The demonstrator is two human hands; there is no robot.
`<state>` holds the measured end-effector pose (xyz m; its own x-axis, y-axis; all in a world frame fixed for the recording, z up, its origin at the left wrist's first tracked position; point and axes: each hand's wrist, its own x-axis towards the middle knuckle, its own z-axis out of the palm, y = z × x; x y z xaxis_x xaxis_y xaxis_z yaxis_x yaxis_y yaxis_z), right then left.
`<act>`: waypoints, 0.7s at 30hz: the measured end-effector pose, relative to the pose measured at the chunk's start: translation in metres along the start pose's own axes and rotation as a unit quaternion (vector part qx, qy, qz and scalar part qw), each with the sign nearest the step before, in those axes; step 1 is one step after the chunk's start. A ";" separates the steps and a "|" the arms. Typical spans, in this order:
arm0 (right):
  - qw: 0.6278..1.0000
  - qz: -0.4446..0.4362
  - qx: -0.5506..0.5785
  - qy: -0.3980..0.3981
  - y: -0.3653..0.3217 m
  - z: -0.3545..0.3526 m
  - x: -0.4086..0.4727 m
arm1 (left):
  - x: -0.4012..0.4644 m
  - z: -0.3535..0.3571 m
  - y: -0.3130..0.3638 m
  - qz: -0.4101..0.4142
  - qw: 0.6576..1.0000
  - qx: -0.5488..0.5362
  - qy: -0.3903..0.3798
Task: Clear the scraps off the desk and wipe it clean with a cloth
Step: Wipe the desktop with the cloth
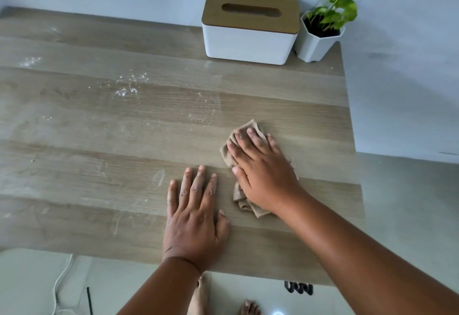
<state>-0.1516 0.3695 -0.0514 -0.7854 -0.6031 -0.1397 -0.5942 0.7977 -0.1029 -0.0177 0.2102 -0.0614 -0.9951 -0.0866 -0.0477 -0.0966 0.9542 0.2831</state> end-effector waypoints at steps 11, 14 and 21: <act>0.976 0.213 0.021 0.028 0.013 0.002 0.003 | 0.000 0.002 0.001 0.002 1.000 -0.009 0.012; 0.989 0.144 0.024 0.035 -0.018 0.007 -0.006 | 0.000 0.002 0.000 0.006 1.000 -0.006 0.015; 1.000 0.026 0.002 0.013 0.001 0.026 -0.131 | 0.000 0.004 0.000 0.007 1.000 -0.008 0.022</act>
<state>-0.0451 0.4494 -0.0592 -0.8196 -0.5603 -0.1197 -0.5514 0.8281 -0.1009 -0.0179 0.2115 -0.0650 -0.9962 -0.0866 -0.0025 -0.0834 0.9505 0.2992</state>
